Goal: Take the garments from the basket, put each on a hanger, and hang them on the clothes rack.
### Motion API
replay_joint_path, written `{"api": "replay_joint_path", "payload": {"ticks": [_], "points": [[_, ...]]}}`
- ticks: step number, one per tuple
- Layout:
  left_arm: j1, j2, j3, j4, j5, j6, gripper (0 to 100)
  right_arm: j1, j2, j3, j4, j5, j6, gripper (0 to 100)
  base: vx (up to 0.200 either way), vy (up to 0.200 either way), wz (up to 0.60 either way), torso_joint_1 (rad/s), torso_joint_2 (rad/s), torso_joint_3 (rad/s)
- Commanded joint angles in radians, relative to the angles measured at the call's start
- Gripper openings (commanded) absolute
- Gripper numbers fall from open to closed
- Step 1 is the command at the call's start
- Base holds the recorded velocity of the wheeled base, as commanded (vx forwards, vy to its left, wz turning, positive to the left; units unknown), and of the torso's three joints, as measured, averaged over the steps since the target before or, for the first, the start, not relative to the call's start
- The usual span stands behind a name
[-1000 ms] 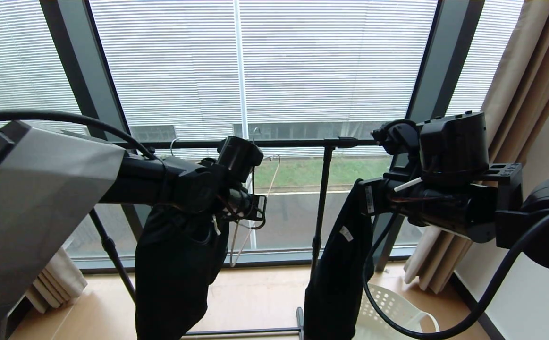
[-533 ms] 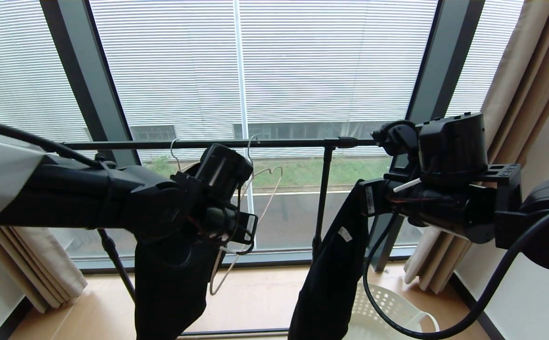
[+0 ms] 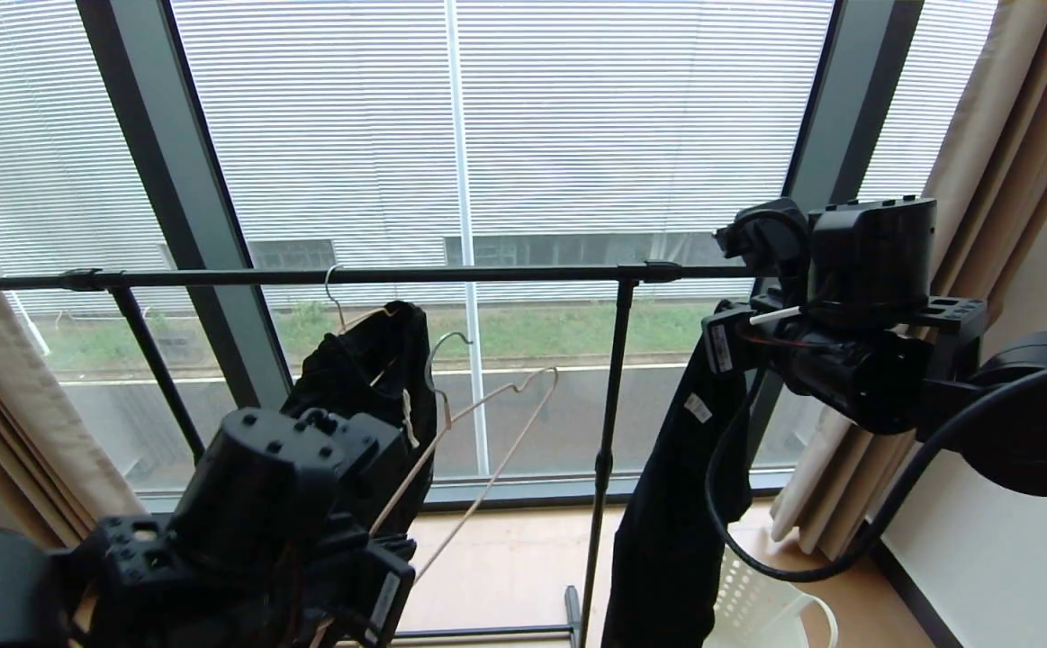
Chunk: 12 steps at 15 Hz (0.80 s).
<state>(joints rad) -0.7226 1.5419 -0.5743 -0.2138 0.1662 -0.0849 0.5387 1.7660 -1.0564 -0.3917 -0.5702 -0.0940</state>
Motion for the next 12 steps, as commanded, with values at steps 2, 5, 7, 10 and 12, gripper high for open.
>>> {"api": "replay_joint_path", "payload": {"ticks": [2, 5, 7, 10, 12], "points": [[-0.040, -0.236, 0.189, -0.055, -0.125, 0.114, 0, -0.020, 0.076, -0.017, -0.079, -0.020, -0.072, 0, 0.000, 0.000, 0.00, 0.000, 0.00, 0.000], [-0.040, -0.287, 0.212, -0.055, -0.197, 0.178, 0, -0.020, 0.078, -0.024, -0.084, -0.020, -0.079, 0, 0.000, 0.000, 0.00, 0.000, 0.00, 0.000], [-0.040, -0.261, 0.195, -0.087, -0.223, 0.191, 0, -0.008, 0.072, -0.034, -0.078, -0.027, -0.084, 0, 0.000, 0.000, 0.00, 0.000, 0.00, 0.000], [-0.038, -0.160, 0.165, -0.193, -0.226, 0.192, 0, 0.015, 0.055, -0.030, -0.078, -0.027, -0.090, 0, 0.000, 0.000, 0.00, 0.000, 0.00, 0.000], [-0.037, -0.102, 0.134, -0.197, -0.224, 0.191, 0, 0.041, 0.038, -0.027, -0.075, -0.027, -0.090, 0, 0.000, 0.000, 0.00, 0.000, 0.00, 0.000]]}}
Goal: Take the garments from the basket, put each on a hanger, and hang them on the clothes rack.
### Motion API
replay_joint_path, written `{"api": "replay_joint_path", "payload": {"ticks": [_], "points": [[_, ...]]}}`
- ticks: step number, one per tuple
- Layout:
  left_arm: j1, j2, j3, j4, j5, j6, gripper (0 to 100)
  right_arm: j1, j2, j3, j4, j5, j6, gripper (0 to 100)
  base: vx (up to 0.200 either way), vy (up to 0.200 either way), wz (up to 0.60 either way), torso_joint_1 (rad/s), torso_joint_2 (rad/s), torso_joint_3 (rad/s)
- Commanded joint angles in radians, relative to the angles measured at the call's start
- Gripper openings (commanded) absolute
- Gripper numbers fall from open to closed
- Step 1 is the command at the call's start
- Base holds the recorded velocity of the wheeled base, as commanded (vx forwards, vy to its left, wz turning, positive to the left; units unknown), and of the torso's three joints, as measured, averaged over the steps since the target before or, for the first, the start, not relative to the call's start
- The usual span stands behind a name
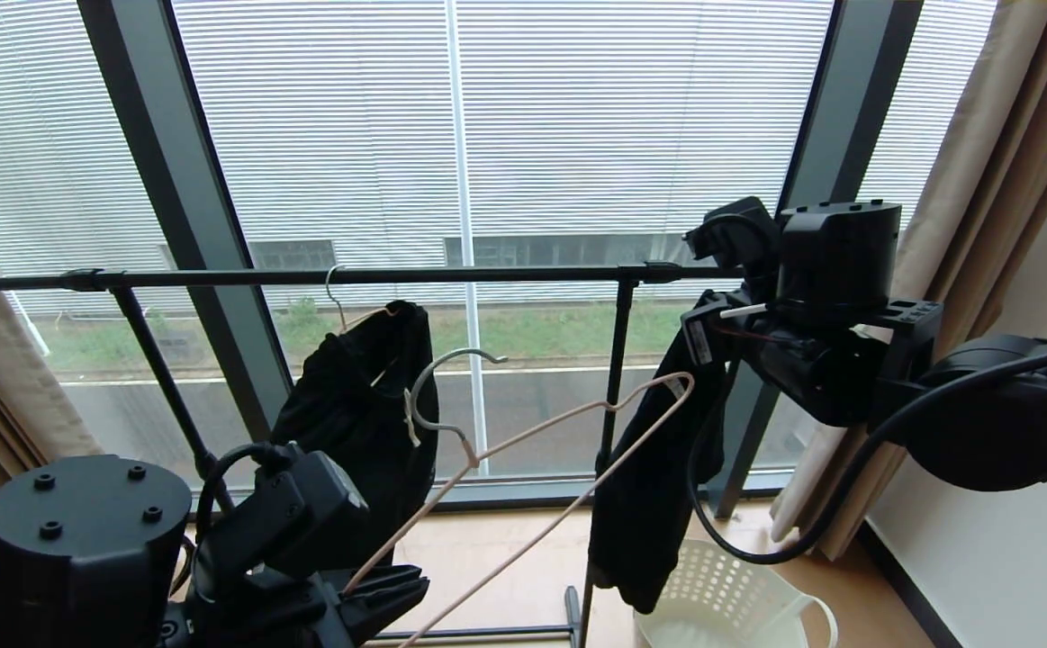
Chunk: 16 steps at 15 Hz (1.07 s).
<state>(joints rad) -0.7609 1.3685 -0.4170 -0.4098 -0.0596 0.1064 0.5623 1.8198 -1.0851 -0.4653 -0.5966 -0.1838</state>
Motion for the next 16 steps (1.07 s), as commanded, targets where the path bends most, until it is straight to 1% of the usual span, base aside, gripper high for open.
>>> {"api": "replay_joint_path", "payload": {"ticks": [1, 4, 6, 9, 11, 16], "points": [[0.003, 0.092, -0.036, -0.007, 0.001, -0.001, 0, 0.027, -0.020, 0.002, -0.001, 0.000, 0.000, 0, 0.000, 0.000, 0.00, 0.000, 0.00, 0.000], [0.021, 0.121, -0.066, -0.026, 0.001, -0.001, 0, 0.064, -0.030, 0.019, -0.003, -0.008, 0.000, 0, 0.000, 0.000, 0.00, 0.000, 0.00, 0.000], [0.041, 0.141, -0.086, -0.026, 0.001, -0.001, 0, 0.074, -0.042, 0.053, -0.012, -0.008, 0.001, 0, 0.000, 0.000, 0.00, 0.000, 0.00, 0.000], [0.067, 0.147, -0.108, -0.026, 0.001, -0.002, 0, 0.074, -0.063, 0.076, -0.012, -0.008, 0.003, 0, 0.000, 0.000, 0.00, 0.000, 0.00, 0.000], [0.069, 0.149, -0.117, -0.026, 0.000, -0.002, 0, 0.079, -0.070, 0.086, -0.012, -0.005, 0.004, 0, 0.000, 0.000, 0.00, 0.000, 0.00, 0.000], [0.066, 0.173, -0.129, -0.026, 0.001, 0.001, 0, 0.142, -0.066, 0.099, -0.013, -0.003, 0.009, 0, 0.000, 0.000, 0.00, 0.000, 0.00, 0.000]]}}
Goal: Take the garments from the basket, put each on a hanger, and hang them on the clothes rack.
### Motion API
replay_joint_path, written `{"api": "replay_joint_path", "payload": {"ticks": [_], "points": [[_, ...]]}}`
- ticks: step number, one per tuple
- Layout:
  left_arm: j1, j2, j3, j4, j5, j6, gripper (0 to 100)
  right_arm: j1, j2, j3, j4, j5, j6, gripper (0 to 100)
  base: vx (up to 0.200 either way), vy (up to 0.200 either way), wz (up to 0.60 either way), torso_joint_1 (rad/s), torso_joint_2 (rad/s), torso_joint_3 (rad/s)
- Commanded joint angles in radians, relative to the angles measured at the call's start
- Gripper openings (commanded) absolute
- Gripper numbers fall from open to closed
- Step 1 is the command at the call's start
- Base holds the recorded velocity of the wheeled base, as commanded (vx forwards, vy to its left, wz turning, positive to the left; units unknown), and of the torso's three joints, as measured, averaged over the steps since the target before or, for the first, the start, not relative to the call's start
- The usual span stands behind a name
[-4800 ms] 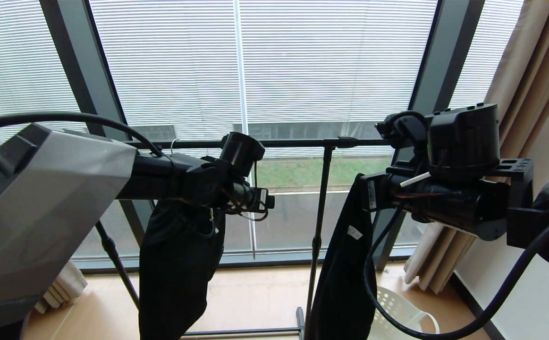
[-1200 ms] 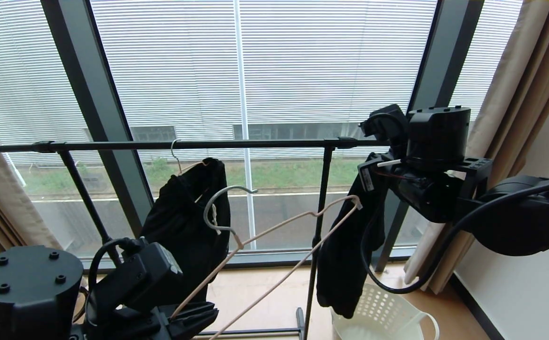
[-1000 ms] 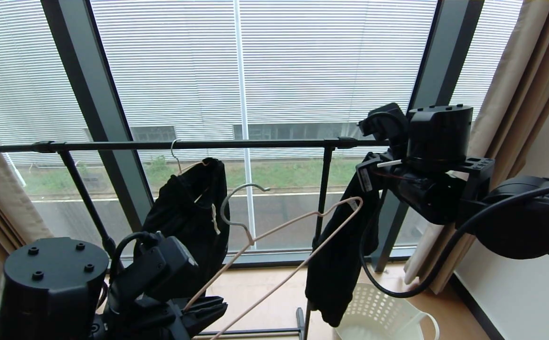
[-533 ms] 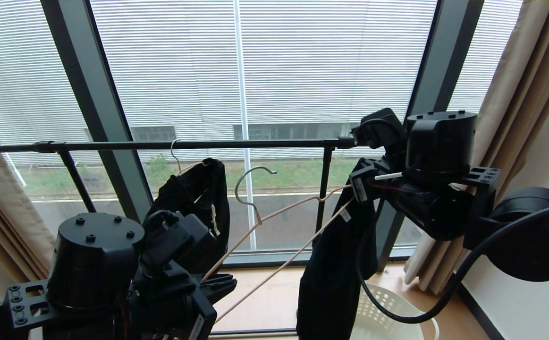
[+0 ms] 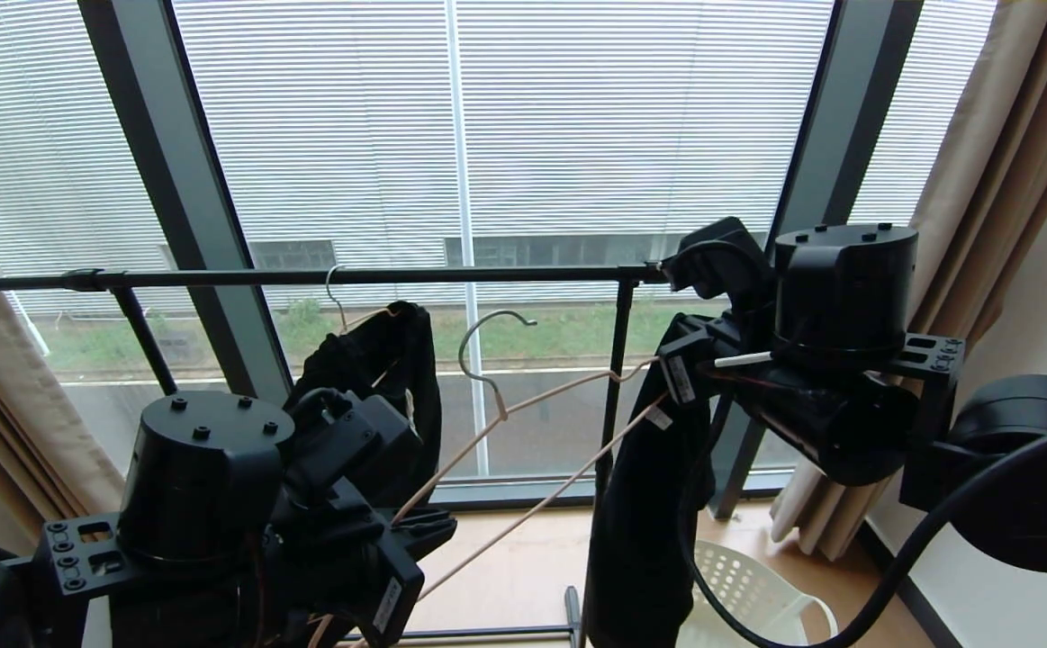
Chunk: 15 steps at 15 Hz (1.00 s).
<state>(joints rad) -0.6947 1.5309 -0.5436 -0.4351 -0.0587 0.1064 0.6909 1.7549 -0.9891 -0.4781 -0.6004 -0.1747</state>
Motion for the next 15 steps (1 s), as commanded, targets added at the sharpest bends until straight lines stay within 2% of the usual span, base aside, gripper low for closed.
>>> {"api": "replay_joint_path", "payload": {"ticks": [1, 3, 5, 9, 10, 11, 15], "points": [[0.000, 0.009, -0.001, -0.001, 0.000, -0.001, 0, 0.015, -0.002, 0.003, -0.002, -0.001, 0.000, 0, 0.000, 0.000, 0.00, 0.000, 0.00, 0.000], [0.000, 0.009, -0.001, -0.001, 0.000, -0.002, 0, 0.029, -0.005, 0.015, -0.002, -0.001, 0.004, 0, 0.000, 0.000, 0.00, 0.000, 0.00, 0.000], [0.000, 0.011, -0.002, -0.001, 0.000, -0.002, 0, 0.104, -0.008, 0.033, -0.001, -0.005, 0.024, 0, 0.000, 0.000, 0.00, 0.000, 0.00, 0.000], [0.000, 0.017, -0.002, -0.001, 0.002, -0.007, 0, 0.199, -0.048, 0.060, -0.002, -0.038, 0.029, 0, 0.000, 0.000, 0.00, 0.000, 0.00, 0.000], [0.000, 0.017, -0.002, -0.001, 0.002, -0.007, 0, 0.199, -0.048, 0.060, -0.002, -0.038, 0.029, 0, 0.000, 0.000, 0.00, 0.000, 0.00, 0.000], [0.001, 0.026, -0.002, -0.001, 0.004, -0.007, 0, 0.246, -0.066, 0.066, -0.002, -0.039, 0.029, 0, 0.000, 0.000, 0.00, 0.000, 0.00, 0.000], [0.003, 0.031, 0.004, -0.001, 0.007, -0.008, 0, 0.286, -0.095, 0.069, -0.002, -0.055, 0.029, 0, 0.000, 0.000, 0.00, 0.000, 0.00, 0.000]]}}
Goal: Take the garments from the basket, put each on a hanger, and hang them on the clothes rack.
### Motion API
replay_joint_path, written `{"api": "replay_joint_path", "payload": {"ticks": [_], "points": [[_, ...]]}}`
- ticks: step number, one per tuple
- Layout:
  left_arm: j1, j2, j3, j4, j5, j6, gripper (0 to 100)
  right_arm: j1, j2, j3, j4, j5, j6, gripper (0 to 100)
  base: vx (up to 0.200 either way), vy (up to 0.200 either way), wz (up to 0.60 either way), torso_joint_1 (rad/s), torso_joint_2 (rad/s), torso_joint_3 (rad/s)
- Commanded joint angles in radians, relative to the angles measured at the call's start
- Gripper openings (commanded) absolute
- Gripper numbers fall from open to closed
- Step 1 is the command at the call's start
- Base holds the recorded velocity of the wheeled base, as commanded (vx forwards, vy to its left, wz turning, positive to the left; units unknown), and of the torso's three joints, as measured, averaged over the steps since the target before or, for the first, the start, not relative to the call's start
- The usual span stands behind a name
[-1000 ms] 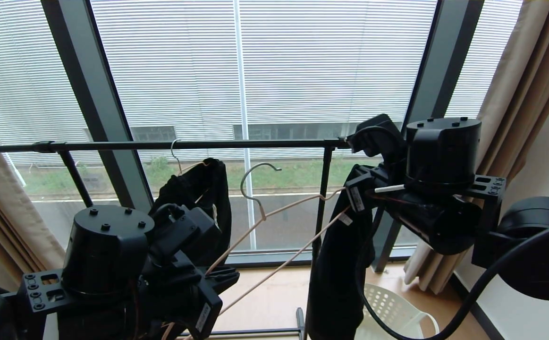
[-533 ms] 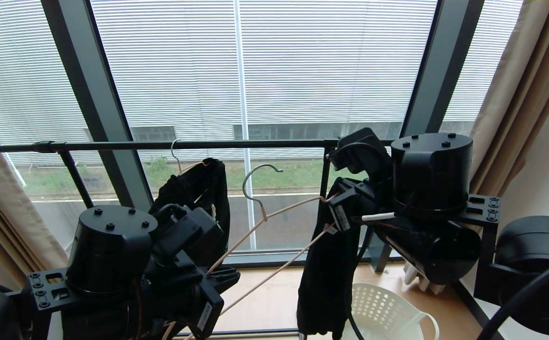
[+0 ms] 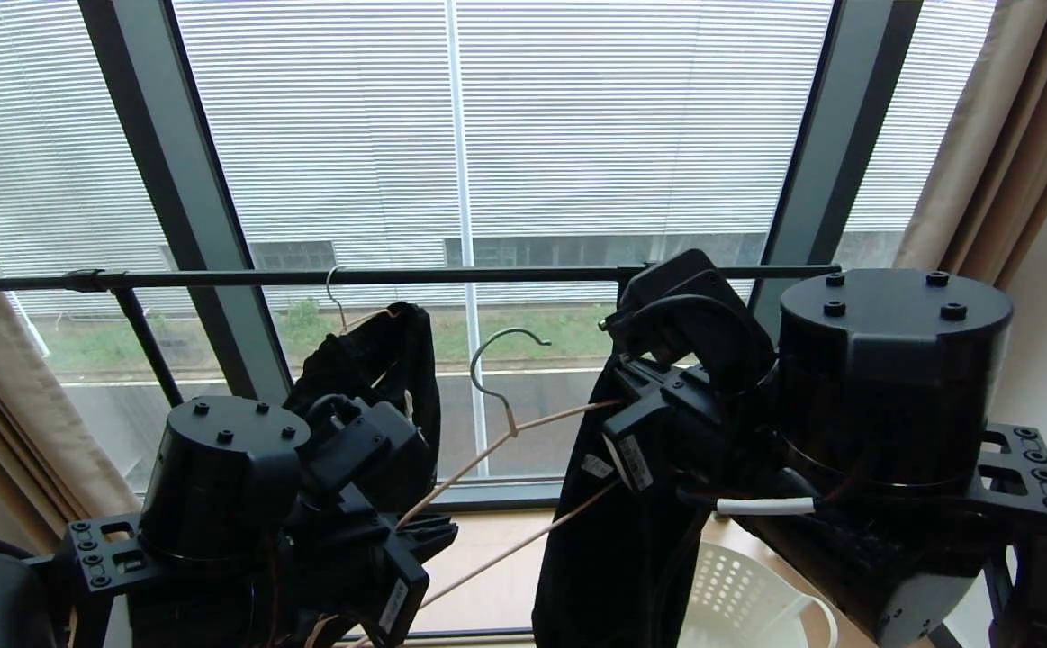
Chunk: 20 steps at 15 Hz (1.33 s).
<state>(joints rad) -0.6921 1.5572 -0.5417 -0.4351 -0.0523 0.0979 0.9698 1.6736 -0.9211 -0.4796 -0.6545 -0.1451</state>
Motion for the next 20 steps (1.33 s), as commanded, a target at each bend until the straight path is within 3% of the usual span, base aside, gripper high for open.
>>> {"api": "replay_joint_path", "payload": {"ticks": [1, 4, 9, 14, 20], "points": [[0.002, 0.000, 0.008, -0.001, 0.006, 0.000, 0, -0.051, -0.011, -0.002, -0.007, 0.004, 0.010, 0, 0.000, 0.000, 0.00, 0.000, 0.00, 0.000], [0.002, -0.060, 0.042, 0.001, 0.040, 0.000, 0, -0.206, 0.032, -0.007, -0.086, 0.030, 0.021, 0, 0.000, 0.000, 0.00, 0.000, 0.00, 0.000], [0.033, -0.112, 0.060, 0.003, 0.068, 0.003, 0, -0.235, 0.032, -0.027, -0.103, 0.036, 0.019, 0, 0.000, 0.000, 0.00, 0.000, 0.00, 0.000], [0.054, -0.098, 0.006, 0.003, 0.071, 0.002, 0, -0.206, 0.015, -0.010, -0.103, 0.032, 0.019, 0, 0.000, 0.000, 0.00, 0.000, 0.00, 0.000], [0.046, -0.063, -0.017, 0.003, 0.071, 0.003, 0, -0.048, 0.024, 0.016, -0.105, 0.010, 0.021, 0, 0.000, 0.000, 0.00, 0.000, 0.00, 0.000]]}}
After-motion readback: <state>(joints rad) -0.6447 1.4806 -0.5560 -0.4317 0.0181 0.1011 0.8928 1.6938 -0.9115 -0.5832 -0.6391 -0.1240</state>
